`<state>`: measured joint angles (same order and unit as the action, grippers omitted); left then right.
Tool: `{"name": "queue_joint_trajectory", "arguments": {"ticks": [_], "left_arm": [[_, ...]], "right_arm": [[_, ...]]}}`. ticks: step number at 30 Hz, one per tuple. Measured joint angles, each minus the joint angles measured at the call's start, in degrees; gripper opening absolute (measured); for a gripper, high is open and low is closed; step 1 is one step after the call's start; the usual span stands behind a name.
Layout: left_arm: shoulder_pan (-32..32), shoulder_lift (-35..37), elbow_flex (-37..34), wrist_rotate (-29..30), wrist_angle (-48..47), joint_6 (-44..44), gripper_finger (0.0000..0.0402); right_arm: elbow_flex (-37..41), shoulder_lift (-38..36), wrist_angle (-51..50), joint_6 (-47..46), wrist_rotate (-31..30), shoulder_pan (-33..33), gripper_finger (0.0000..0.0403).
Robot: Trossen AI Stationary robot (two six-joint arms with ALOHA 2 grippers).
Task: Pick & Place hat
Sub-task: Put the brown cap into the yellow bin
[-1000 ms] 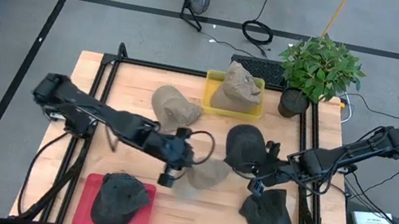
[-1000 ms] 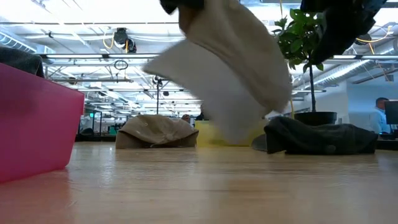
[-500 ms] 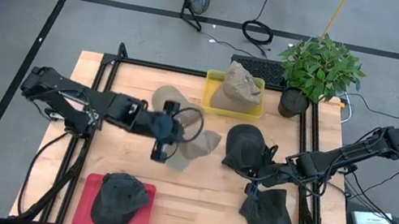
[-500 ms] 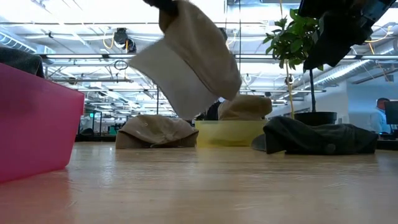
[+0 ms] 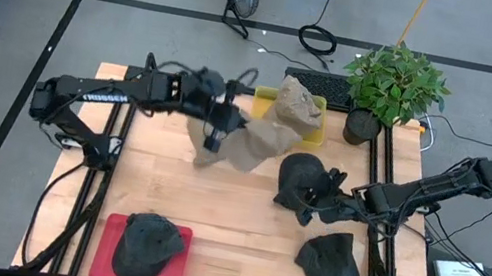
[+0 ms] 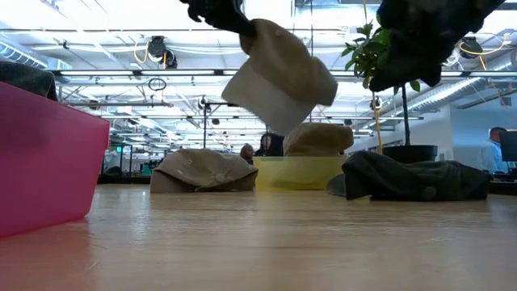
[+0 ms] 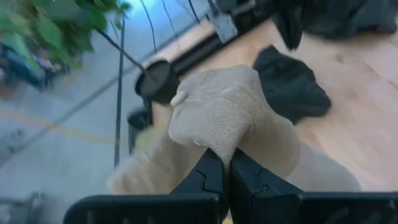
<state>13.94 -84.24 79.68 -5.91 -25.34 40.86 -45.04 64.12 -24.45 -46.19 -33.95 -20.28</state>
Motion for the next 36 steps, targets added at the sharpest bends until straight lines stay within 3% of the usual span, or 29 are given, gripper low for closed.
{"name": "queue_joint_trajectory", "arguments": {"ticks": [8, 12, 16, 23, 31, 36], "left_arm": [[8.5, -2.9, 0.1, -13.1, 8.5, 5.0, 0.0005], [10.3, -6.5, 0.0, -14.1, 11.6, 8.8, 0.0004], [12.8, -9.7, 0.0, -19.3, 15.9, 8.1, 0.0005], [15.3, -13.5, 5.0, -20.0, 20.7, 7.4, 0.0004], [16.8, -21.5, 7.9, -19.4, 18.7, 8.1, 0.0004], [17.0, -23.4, 7.9, -12.7, 20.7, 12.3, 0.0009]], "right_arm": [[0.0, 0.0, 1.5, -4.7, -1.9, 4.9, 0.0000], [0.0, 0.0, 3.8, -5.2, -2.0, 6.2, 0.0000], [0.0, 0.0, 4.8, -5.7, -2.0, 7.1, 0.0000], [0.0, 0.1, 5.1, -8.9, -2.1, 8.1, 0.0000], [0.0, 0.9, 9.2, -8.0, -2.3, 9.2, 0.0000], [-0.1, 3.1, 13.4, -5.6, -2.3, 9.4, 0.0000]]}}
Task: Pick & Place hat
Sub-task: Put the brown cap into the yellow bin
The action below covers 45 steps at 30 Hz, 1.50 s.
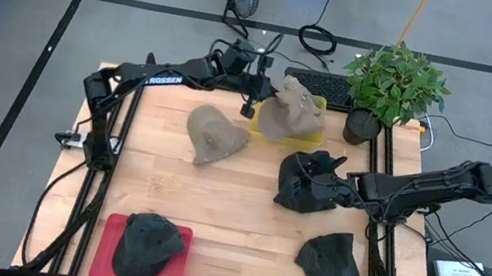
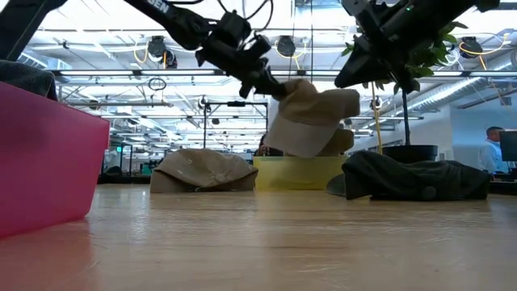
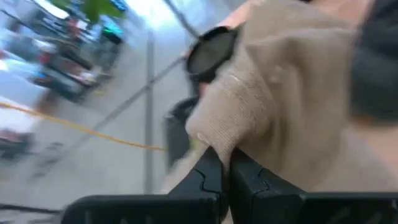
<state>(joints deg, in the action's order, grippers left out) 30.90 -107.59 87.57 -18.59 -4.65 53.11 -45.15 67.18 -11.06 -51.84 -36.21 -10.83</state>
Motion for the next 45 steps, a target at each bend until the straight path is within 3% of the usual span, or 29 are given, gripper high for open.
{"name": "queue_joint_trajectory", "arguments": {"ticks": [6, 11, 17, 24, 34, 41, 45], "left_arm": [[0.9, 0.2, 0.0, 0.7, 3.6, 1.2, 0.0006], [2.0, 0.2, 0.0, 5.2, 3.7, 3.3, 0.0007], [3.4, -0.6, 0.1, 4.8, 2.8, 2.2, 0.0012], [3.3, -3.0, 0.0, 4.4, -7.5, 1.3, 0.0009], [3.2, -4.4, 0.0, 9.5, -4.0, -3.0, 0.0009], [3.2, -4.4, 0.0, 10.1, -2.1, -6.7, 0.0095], [3.1, -4.4, 0.0, 14.8, -3.9, -6.7, 0.0153]], "right_arm": [[0.0, 2.4, 2.0, -1.0, 0.0, 0.1, 0.0000], [0.0, 4.1, 4.9, 0.1, 0.3, 1.0, 0.0000], [0.0, 4.8, 6.6, 1.8, 0.3, 2.0, 0.0000], [0.0, 4.8, 6.5, 2.2, 0.4, 2.6, 0.0000], [0.0, 4.8, 6.6, 3.0, 0.6, 3.0, 0.0000], [0.0, 4.8, 6.1, 3.8, 0.7, 3.0, 0.0000], [0.0, 4.6, 4.9, 4.7, 0.8, 3.0, 0.0000]]}}
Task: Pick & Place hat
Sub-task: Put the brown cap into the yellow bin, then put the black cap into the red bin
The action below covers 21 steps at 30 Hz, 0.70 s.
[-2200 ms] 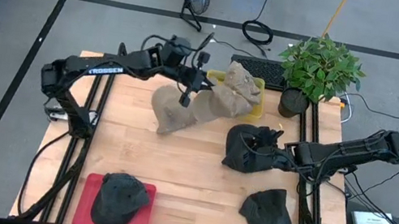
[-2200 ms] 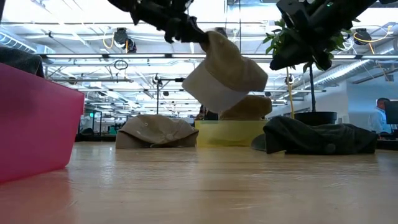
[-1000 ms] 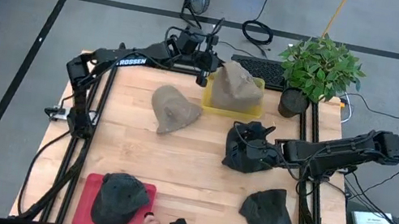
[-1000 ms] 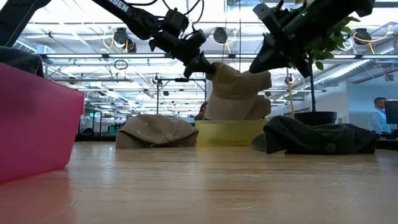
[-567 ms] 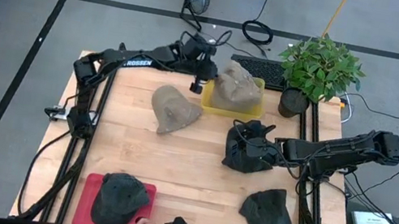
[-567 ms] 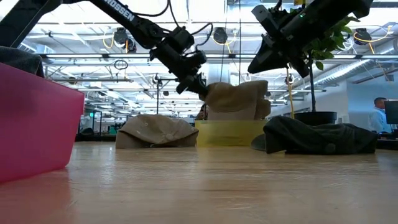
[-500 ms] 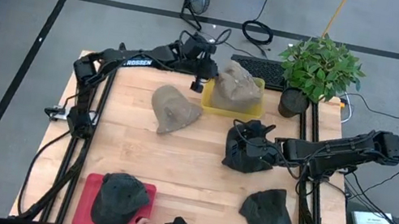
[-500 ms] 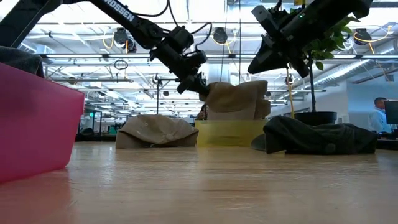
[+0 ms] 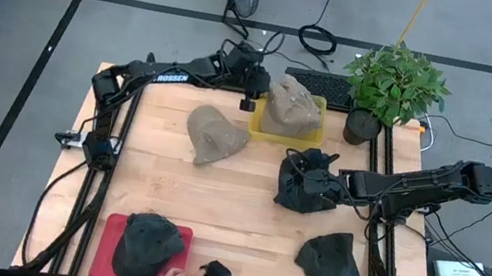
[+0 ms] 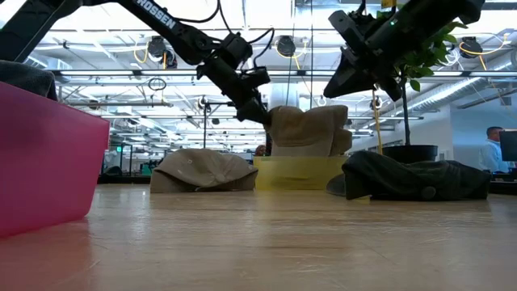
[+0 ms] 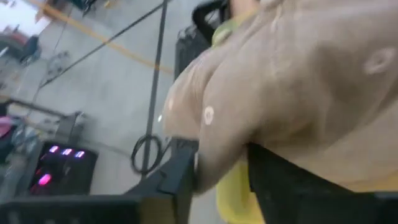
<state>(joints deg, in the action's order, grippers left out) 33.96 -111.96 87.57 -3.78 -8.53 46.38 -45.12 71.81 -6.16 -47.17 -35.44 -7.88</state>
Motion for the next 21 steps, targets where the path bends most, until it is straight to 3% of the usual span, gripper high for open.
{"name": "queue_joint_trajectory", "arguments": {"ticks": [5, 12, 17, 21], "left_arm": [[-0.3, 1.5, 0.0, 8.7, -3.8, -0.9, 0.0217], [-0.3, 7.9, 0.0, 9.4, -13.5, -11.4, 0.0270], [-1.1, 13.8, 0.0, 10.2, -21.6, -23.6, 0.0273], [-3.9, 18.0, 0.0, 12.1, -26.8, -32.2, 0.0237]], "right_arm": [[0.0, -1.2, -3.0, -0.1, 0.0, 0.0, 0.0000], [0.0, -4.4, -7.6, 1.8, 0.0, -0.1, 0.0000], [0.1, -5.9, -11.3, 1.7, 2.3, -0.1, 0.0000], [0.1, -5.8, -11.8, 1.3, 2.8, -0.1, 0.0000]]}}
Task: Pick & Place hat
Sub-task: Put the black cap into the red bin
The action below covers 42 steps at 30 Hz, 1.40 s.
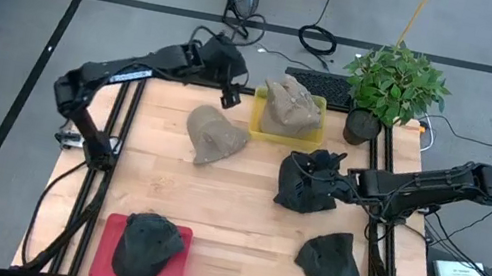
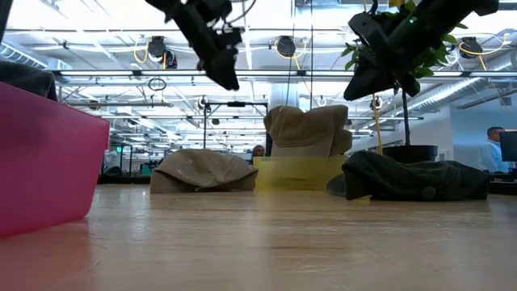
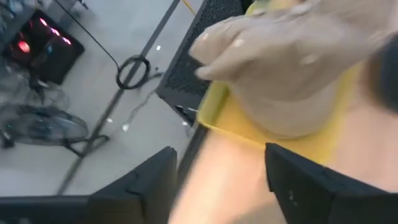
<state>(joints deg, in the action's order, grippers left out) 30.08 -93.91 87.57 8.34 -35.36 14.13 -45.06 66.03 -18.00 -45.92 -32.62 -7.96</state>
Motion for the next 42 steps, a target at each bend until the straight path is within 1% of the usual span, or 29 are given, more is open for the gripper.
{"name": "queue_joint_trajectory", "arguments": {"ticks": [3, 5, 8, 9, 11, 12, 15, 17, 19, 23, 27, 31, 33, 34, 37, 39, 41, 42], "left_arm": [[-3.5, 2.2, 0.0, 0.7, -1.6, -5.2, 0.0179], [-6.2, 2.9, 0.0, 0.8, -3.0, -6.4, 0.0126], [-10.6, 3.0, 0.0, 0.7, -5.4, -9.0, 0.0035], [-12.1, 2.9, 0.0, 0.7, -7.0, -10.6, 0.0018], [-15.0, 2.8, -0.2, 0.7, -8.7, -14.5, 0.0015], [-16.7, 2.7, -1.0, 0.6, -7.8, -16.8, 0.0018], [-21.5, 3.2, -5.7, -3.2, -0.4, -19.1, 0.0012], [-24.3, 3.9, -10.3, -5.9, 6.5, -19.8, 0.0005], [-26.6, 5.4, -15.2, -7.0, 13.3, -21.0, 0.0006], [-29.3, 9.3, -26.3, -6.8, 22.6, -24.2, 0.0004], [-30.5, 16.9, -36.0, -5.7, 28.7, -25.4, 0.0003], [-30.6, 25.9, -42.9, -4.2, 28.7, -23.9, 0.0002], [-30.4, 30.8, -45.4, -4.3, 27.6, -22.5, 0.0003], [-30.4, 33.1, -46.5, -4.3, 27.1, -21.7, 0.0002], [-30.3, 39.9, -49.5, -4.2, 23.8, -18.7, 0.0002], [-29.8, 43.8, -51.2, -4.2, 22.6, -16.5, 0.0005], [-29.0, 47.2, -52.2, -4.2, 20.5, -14.6, 0.0004], [-28.6, 48.5, -52.5, -4.3, 19.7, -13.3, 0.0003]], "right_arm": [[0.0, 0.2, -0.4, 1.2, 1.5, 0.0, 0.0000], [0.0, 0.2, -0.9, 4.8, 1.8, 0.0, 0.0000], [0.0, 0.2, -1.8, 11.3, 1.8, 0.0, 0.0000], [0.0, 0.2, -1.8, 13.2, 1.4, 0.0, 0.0000], [0.0, 0.2, -1.7, 16.2, 1.2, 0.1, 0.0000], [0.0, 0.2, -1.8, 17.5, 1.2, 0.1, 0.0000], [0.0, 0.2, -2.0, 21.9, 1.3, 0.1, 0.0000], [0.0, 0.2, -2.1, 22.7, 1.3, 0.3, 0.0000], [0.0, 0.2, -2.3, 22.2, 1.3, 0.4, 0.0000], [0.0, 0.2, -2.5, 20.4, 1.9, -0.1, 0.0000], [0.0, 0.0, -2.5, 13.8, 2.8, -1.9, 0.0000], [-0.3, 0.0, 2.1, 10.8, 4.0, -5.8, 0.0000], [-2.0, 0.9, 5.0, 8.9, 4.0, -7.7, 0.0000], [-3.6, 1.7, 5.9, 7.9, 2.9, -8.6, 0.0000], [-10.1, 5.8, 5.8, 7.2, -2.5, -10.6, 0.0000], [-15.3, 9.6, 5.2, 7.1, -4.8, -11.0, 0.0000], [-21.3, 13.8, 3.2, 3.7, -4.8, -10.7, 0.0000], [-24.3, 15.9, -0.1, 0.5, -4.3, -10.5, 0.0000]]}}
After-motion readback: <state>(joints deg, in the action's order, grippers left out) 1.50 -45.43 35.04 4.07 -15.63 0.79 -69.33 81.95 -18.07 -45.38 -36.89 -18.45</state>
